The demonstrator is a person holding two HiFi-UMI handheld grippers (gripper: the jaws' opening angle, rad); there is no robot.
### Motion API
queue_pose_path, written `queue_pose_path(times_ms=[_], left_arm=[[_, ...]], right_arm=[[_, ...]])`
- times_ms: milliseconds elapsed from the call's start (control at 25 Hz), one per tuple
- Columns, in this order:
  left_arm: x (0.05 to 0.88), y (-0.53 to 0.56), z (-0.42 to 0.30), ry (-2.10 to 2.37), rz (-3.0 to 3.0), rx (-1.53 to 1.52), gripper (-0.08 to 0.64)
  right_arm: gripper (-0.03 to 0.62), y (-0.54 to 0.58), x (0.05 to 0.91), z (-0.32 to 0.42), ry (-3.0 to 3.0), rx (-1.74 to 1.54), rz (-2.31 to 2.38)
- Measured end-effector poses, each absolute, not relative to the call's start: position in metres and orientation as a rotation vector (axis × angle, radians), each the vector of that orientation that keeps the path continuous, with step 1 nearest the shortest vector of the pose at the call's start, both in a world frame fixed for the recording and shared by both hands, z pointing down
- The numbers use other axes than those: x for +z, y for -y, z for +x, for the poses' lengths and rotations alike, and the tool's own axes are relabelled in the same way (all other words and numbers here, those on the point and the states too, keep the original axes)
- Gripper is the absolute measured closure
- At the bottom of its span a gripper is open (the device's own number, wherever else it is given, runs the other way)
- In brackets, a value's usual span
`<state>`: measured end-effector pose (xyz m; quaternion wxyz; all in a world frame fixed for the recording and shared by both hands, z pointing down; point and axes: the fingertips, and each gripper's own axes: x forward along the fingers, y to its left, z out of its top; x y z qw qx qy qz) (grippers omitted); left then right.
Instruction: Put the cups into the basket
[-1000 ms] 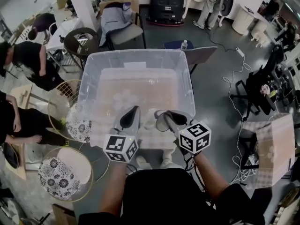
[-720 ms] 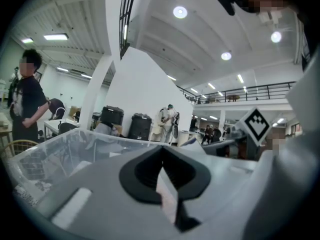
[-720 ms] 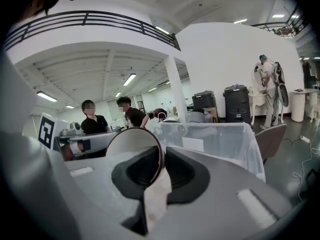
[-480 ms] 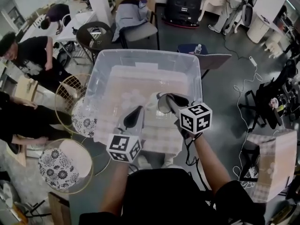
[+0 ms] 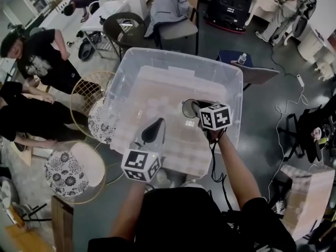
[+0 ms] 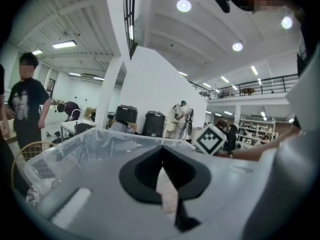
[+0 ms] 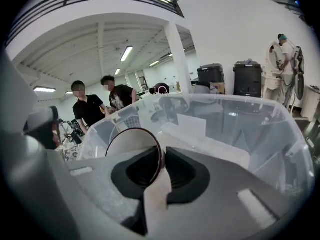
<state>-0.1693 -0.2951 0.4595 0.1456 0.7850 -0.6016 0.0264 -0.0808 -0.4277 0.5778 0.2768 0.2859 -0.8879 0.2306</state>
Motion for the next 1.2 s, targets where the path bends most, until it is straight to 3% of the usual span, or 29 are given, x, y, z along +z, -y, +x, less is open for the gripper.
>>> queue_pose_path(times_ms=[440, 1200], left_arm=[[0.479, 0.289, -0.180, 1.790, 2.205, 0.178, 0.555], [0.500, 0.250, -0.208, 1.857, 2.057, 0.215, 0.555]], right_arm=[[0.542, 0.447, 0.701, -0.082, 2.085, 0.748, 0.710], [0.538, 0.429, 0.796, -0.082, 1.874, 0.667, 0.546]])
